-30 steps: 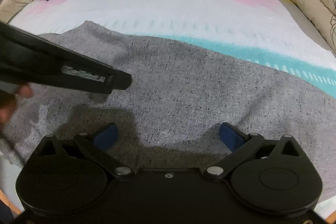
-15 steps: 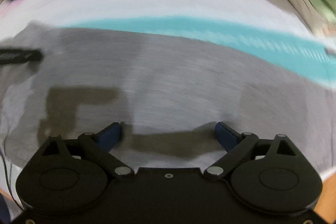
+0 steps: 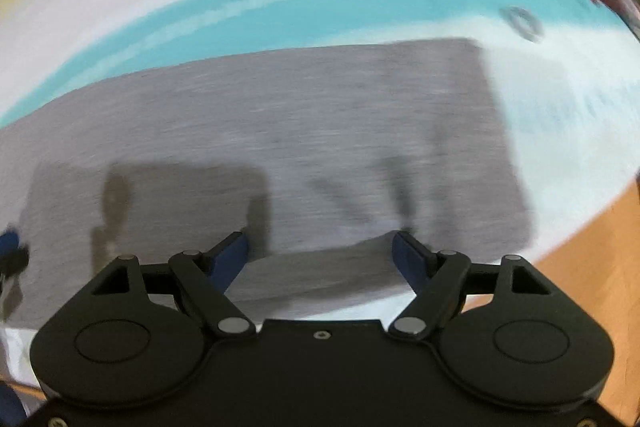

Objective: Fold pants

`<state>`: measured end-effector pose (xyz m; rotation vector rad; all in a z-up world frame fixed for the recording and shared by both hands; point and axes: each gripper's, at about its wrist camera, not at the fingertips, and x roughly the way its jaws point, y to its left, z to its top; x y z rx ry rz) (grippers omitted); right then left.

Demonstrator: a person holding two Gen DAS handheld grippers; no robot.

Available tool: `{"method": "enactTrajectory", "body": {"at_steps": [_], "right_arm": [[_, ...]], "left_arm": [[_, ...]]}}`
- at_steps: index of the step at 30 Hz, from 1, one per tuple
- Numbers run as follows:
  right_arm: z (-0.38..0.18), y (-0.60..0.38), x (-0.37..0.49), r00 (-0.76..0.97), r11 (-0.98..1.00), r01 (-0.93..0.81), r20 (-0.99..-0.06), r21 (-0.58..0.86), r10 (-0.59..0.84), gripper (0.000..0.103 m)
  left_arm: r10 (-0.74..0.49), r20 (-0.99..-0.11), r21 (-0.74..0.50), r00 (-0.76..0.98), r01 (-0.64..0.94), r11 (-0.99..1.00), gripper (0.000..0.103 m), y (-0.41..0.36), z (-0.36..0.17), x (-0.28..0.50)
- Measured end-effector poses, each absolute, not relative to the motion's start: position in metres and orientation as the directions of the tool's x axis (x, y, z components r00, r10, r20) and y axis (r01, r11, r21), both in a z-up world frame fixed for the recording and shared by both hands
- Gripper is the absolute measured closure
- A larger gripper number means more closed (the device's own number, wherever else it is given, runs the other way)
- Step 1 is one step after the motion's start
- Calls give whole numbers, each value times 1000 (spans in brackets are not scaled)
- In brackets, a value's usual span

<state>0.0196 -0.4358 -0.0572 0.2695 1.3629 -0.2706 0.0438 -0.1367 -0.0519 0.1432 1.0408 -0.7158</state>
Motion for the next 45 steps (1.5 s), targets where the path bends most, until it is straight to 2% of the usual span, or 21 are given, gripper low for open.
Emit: {"method": "enactTrajectory", "body": {"at_steps": [2, 5, 6, 7, 8, 9, 10, 11, 13, 15, 20, 23, 26, 29, 31, 33, 36, 45], "right_arm": [[-58, -459, 14, 193, 928, 366, -981, 71, -1, 31], [-56, -489, -2, 231, 891, 430, -972, 148, 49, 58], [-57, -497, -4, 231, 883, 443, -971, 154, 53, 72], [-57, -506, -8, 243, 872, 457, -968, 173, 65, 82], [-56, -516, -12, 265, 856, 477, -961, 198, 75, 84], [-45, -515, -20, 294, 837, 502, -953, 219, 73, 79], [-38, -521, -25, 330, 823, 521, -943, 227, 51, 62], [-31, -526, -28, 358, 819, 532, -934, 215, 12, 54], [-20, -533, -34, 397, 818, 547, -915, 175, -70, 18], [-17, -539, -35, 407, 820, 548, -909, 165, -88, 19], [-43, -555, -35, 413, 808, 534, -911, 248, 7, 22], [-54, -552, -40, 385, 806, 523, -920, 279, 69, 34], [-59, -552, -41, 383, 812, 503, -919, 295, 96, 35], [-63, -555, -41, 400, 806, 489, -907, 335, 134, 25], [-68, -561, -46, 462, 764, 481, -865, 429, 195, 1], [-73, -564, -54, 522, 715, 486, -823, 502, 224, 0], [-74, -565, -52, 517, 725, 468, -822, 505, 239, 0], [-75, -530, -42, 475, 872, 364, -870, 328, 130, 0]], "left_arm": [[-489, -821, -228, 296, 615, 755, 69, -142, -55, 40], [-504, -812, -205, 296, 662, 721, 64, -150, -55, 31], [-507, -810, -197, 293, 679, 707, 59, -152, -52, 26], [-512, -809, -191, 288, 695, 693, 58, -153, -52, 24], [-509, -810, -180, 292, 702, 689, 58, -152, -51, 22], [-508, -810, -178, 292, 704, 688, 58, -152, -51, 22], [-510, -810, -184, 290, 700, 690, 58, -151, -52, 23], [-513, -809, -194, 287, 694, 694, 58, -153, -52, 25], [-521, -808, -219, 277, 679, 700, 58, -150, -52, 29], [-529, -805, -240, 268, 668, 704, 58, -147, -52, 32], [-540, -801, -259, 259, 663, 703, 58, -144, -52, 33], [-537, -802, -252, 262, 667, 701, 58, -144, -52, 32], [-535, -803, -248, 263, 669, 701, 58, -145, -52, 32], [-534, -803, -249, 263, 667, 702, 58, -145, -52, 33], [-534, -804, -251, 262, 665, 703, 58, -146, -52, 33], [-534, -804, -249, 263, 667, 702, 58, -146, -53, 33], [-530, -805, -241, 266, 669, 703, 58, -147, -53, 33], [-525, -805, -219, 277, 684, 696, 58, -148, -54, 31]]}}
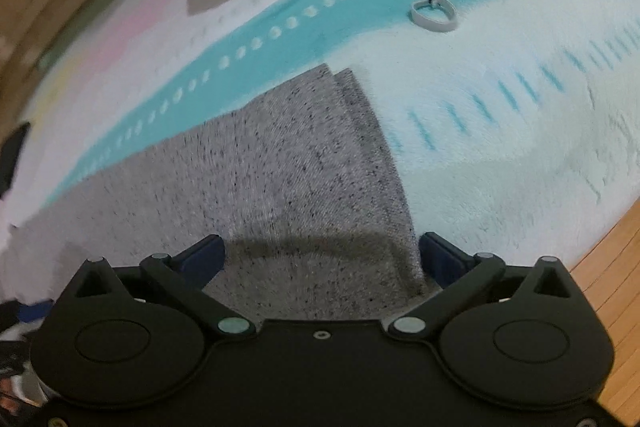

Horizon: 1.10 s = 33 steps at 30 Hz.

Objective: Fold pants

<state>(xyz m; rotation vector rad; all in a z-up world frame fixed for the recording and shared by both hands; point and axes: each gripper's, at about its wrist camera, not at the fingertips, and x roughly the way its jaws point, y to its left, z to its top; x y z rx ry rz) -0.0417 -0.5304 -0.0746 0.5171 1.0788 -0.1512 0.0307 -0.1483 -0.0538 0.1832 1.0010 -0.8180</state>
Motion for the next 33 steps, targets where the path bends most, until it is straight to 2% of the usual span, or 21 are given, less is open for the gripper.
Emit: {"method": "enactTrajectory", "body": {"at_steps": [8, 16, 17, 20, 22, 23, 25, 26, 28, 33], "right_arm": [[-74, -521, -40, 456, 908, 329, -886, 260, 88, 0], [-73, -531, -48, 507, 864, 359, -851, 352, 136, 2], [-72, -533, -49, 511, 855, 364, -846, 371, 150, 5], [-70, -542, -50, 522, 820, 367, -827, 440, 211, 23], [-69, -548, -52, 526, 802, 384, -822, 457, 217, 42], [-68, -551, -54, 527, 797, 392, -822, 460, 215, 47], [-66, -558, -58, 541, 770, 405, -808, 493, 234, 73], [-65, -561, -60, 560, 744, 403, -786, 533, 260, 78], [-61, -563, -60, 578, 706, 417, -767, 572, 279, 78], [-34, -544, -50, 598, 732, 389, -758, 559, 261, 79]], "left_arm": [[-516, -810, -209, 279, 685, 698, 58, -151, -54, 32], [-509, -813, -202, 281, 684, 701, 58, -152, -54, 32], [-509, -814, -203, 282, 682, 702, 58, -152, -54, 32], [-505, -815, -205, 283, 675, 709, 58, -153, -53, 33], [-517, -805, -216, 290, 668, 712, 58, -154, -48, 36], [-526, -798, -222, 296, 667, 712, 58, -154, -45, 37], [-538, -786, -228, 306, 666, 710, 58, -157, -41, 40], [-544, -780, -230, 309, 667, 709, 58, -159, -39, 41], [-552, -772, -236, 315, 664, 710, 58, -166, -37, 44], [-586, -755, -260, 294, 686, 679, 58, -190, -41, 42]]}}
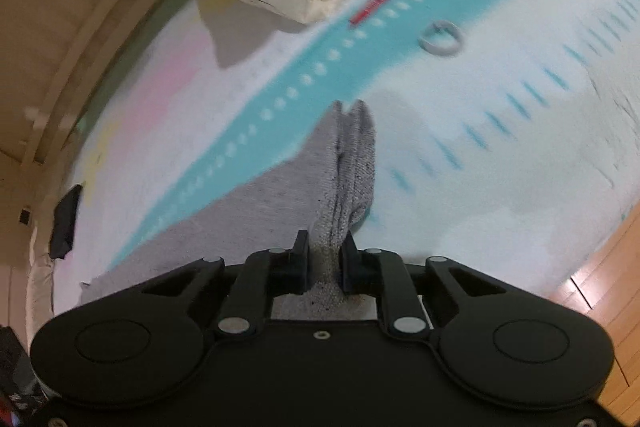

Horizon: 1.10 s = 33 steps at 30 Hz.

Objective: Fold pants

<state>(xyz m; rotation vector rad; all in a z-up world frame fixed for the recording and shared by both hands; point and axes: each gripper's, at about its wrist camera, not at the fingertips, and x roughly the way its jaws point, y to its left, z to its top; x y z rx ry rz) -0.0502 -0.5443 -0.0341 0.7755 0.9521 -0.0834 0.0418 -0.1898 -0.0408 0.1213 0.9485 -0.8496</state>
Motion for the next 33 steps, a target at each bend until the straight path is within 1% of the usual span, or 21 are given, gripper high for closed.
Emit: {"method": "enactTrajectory", "body": {"at_steps": [3, 4, 5, 7, 9, 13, 16, 19, 24, 28, 29, 32, 33], "right_arm": [[-10, -530, -44, 639, 735, 345, -720, 584, 272, 79], [-1, -524, -42, 652, 738, 327, -706, 591, 277, 79], [7, -517, -40, 663, 740, 305, -692, 599, 287, 79], [23, -501, -34, 679, 748, 257, -665, 612, 310, 79], [37, -481, -28, 689, 756, 196, -636, 624, 347, 79], [55, -431, -11, 671, 769, 79, -604, 635, 430, 79], [63, -390, 4, 640, 766, -13, -583, 643, 500, 79], [64, -344, 17, 587, 762, -98, -582, 640, 563, 79], [49, -267, 42, 465, 779, -191, -644, 598, 608, 79], [25, -211, 55, 376, 792, -238, -699, 561, 608, 79], [19, -200, 55, 355, 797, -251, -714, 549, 604, 77], [3, -172, 58, 306, 815, -267, -757, 514, 577, 60], [1, -165, 56, 292, 817, -277, -765, 506, 573, 51]], "left_arm": [[-585, -768, -253, 261, 715, 652, 58, -205, -53, 39], [-560, -796, -241, 230, 728, 642, 59, -211, -62, 40], [-552, -799, -209, 241, 749, 629, 59, -214, -66, 38], [-549, -797, -172, 252, 777, 606, 59, -215, -63, 35], [-554, -789, -191, 265, 752, 631, 59, -202, -56, 38], [-541, -767, -249, 345, 616, 747, 59, -150, -41, 62], [-483, -756, -272, 443, 457, 846, 59, -95, -32, 85], [-416, -754, -273, 508, 334, 902, 59, -47, -28, 100], [-352, -765, -315, 539, 163, 935, 59, 20, -33, 112], [-341, -765, -338, 546, 109, 935, 59, 46, -32, 112], [-346, -763, -345, 546, 108, 932, 59, 46, -28, 109], [-365, -747, -366, 556, 114, 924, 59, 46, -23, 113], [-372, -741, -372, 560, 119, 920, 59, 48, -20, 113]]}}
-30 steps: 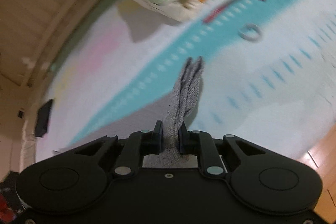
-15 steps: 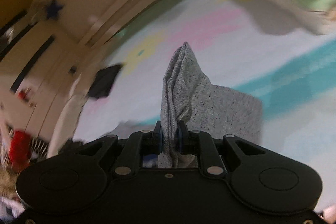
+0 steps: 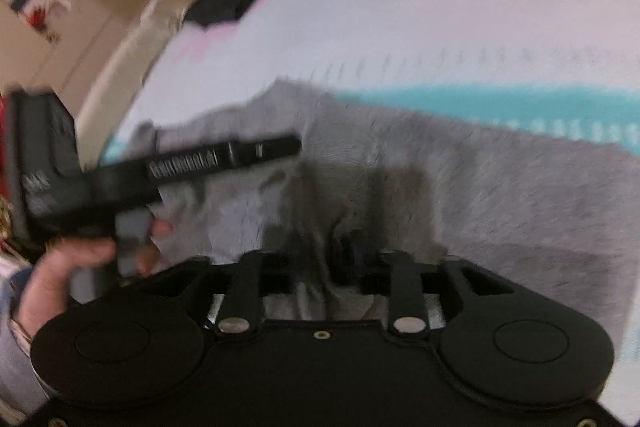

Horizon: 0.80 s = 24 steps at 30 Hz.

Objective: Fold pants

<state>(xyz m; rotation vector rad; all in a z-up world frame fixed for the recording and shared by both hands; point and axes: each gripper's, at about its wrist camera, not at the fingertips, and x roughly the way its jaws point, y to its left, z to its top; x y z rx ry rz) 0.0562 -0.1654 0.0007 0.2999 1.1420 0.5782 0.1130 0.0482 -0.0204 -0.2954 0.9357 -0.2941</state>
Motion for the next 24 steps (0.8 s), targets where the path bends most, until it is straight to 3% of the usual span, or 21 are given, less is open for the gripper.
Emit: {"method": "enactTrajectory", "body": {"at_steps": [4, 7, 14, 19, 24], "right_arm": [[16, -166, 38, 382, 853, -328, -768, 407, 514, 23], [26, -184, 27, 504, 914, -285, -765, 290, 400, 10], [1, -223, 25, 549, 988, -107, -821, 115, 155, 5], [-28, -238, 29, 445, 992, -56, -887, 113, 126, 0], [-35, -241, 20, 459, 993, -63, -881, 99, 116, 0]], "left_arm": [[-402, -726, -399, 558, 134, 907, 59, 56, -18, 111], [-421, -721, -410, 550, 152, 899, 59, 55, -19, 105], [-430, -774, -371, 465, 217, 903, 59, 37, -39, 97], [-412, -800, -332, 437, 248, 910, 59, 33, -53, 88], [-423, -795, -369, 435, 208, 906, 59, 45, -53, 80]]}}
